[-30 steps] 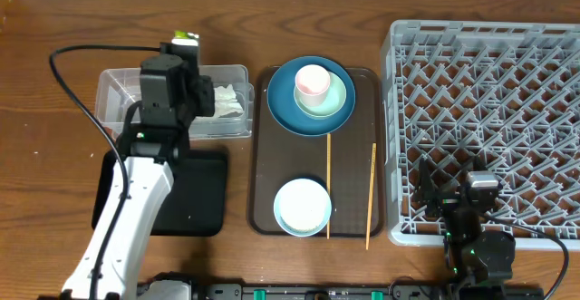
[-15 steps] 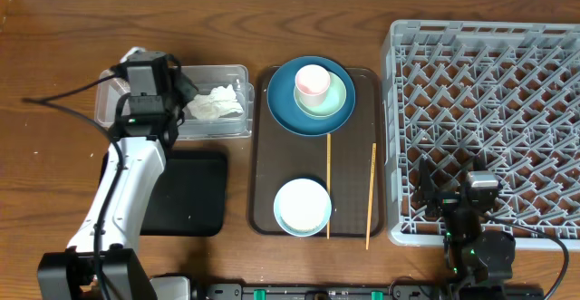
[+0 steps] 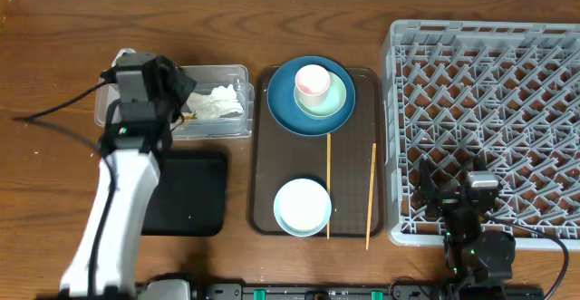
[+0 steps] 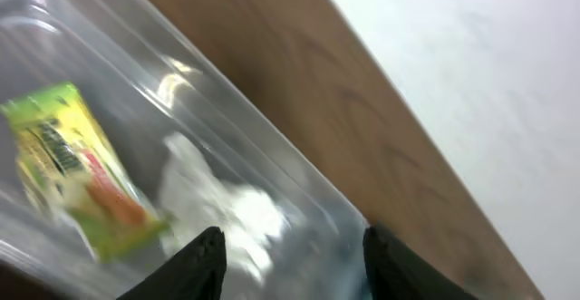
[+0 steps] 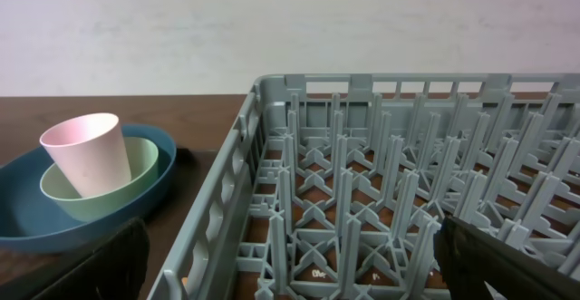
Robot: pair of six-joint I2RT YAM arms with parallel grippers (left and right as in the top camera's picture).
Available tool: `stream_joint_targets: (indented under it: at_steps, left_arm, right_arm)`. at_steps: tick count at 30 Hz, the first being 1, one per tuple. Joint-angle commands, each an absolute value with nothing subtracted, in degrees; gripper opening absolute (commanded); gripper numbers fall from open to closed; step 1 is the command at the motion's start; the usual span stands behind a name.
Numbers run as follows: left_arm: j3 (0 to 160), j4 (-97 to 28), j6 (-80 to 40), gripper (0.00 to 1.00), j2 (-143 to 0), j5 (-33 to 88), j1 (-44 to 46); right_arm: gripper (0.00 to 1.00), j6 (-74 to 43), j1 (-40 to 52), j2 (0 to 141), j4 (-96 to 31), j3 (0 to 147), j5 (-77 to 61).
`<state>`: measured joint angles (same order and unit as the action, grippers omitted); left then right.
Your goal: Sort waste into correct bins and load items into the dishwasher rack
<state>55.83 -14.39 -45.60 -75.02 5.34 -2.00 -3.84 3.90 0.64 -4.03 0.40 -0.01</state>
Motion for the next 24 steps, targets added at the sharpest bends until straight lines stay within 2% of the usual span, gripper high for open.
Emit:
stream_joint_targets:
  at_steps: [1, 4, 6, 7, 13, 18, 24]
  left_arm:
    - [56.8, -20.5, -43.0, 0.52, -67.5, 16.4, 1.1]
    - [56.8, -30.4, -40.0, 0.50, -62.2, 21.3, 6.3]
    - [56.8, -36.8, -38.0, 0.39, -59.8, 21.4, 10.8]
    - [56.8, -39.5, -37.5, 0.38, -59.0, 21.3, 12.9]
    - [56.0, -52.7, -37.5, 0.38, -59.0, 15.6, 27.6]
    - [55.3, -56.0, -37.5, 0.40, -61.5, 6.5, 37.6]
    - [55.2, -56.6, -37.5, 0.41, -67.4, 2.3, 44.0]
  right_arm:
    - [0.99, -3.6, 4.4, 0.3, -4.3, 0.3, 0.0]
    - [0.99, -3.6, 4.4, 0.3, -4.3, 0.3, 0.0]
    - [0.99, -3.6, 4.4, 0.3, -4.3, 0.3, 0.0]
    - [0.99, -3.6, 4.4, 0.3, -4.3, 0.3, 0.0]
    - [0.99, -3.6, 4.4, 0.3, -4.3, 0.3, 0.0]
    - [0.99, -3.6, 4.4, 0.3, -4.3, 0.3, 0.0]
    - [0.99, -3.6, 4.4, 0.3, -4.3, 0.3, 0.0]
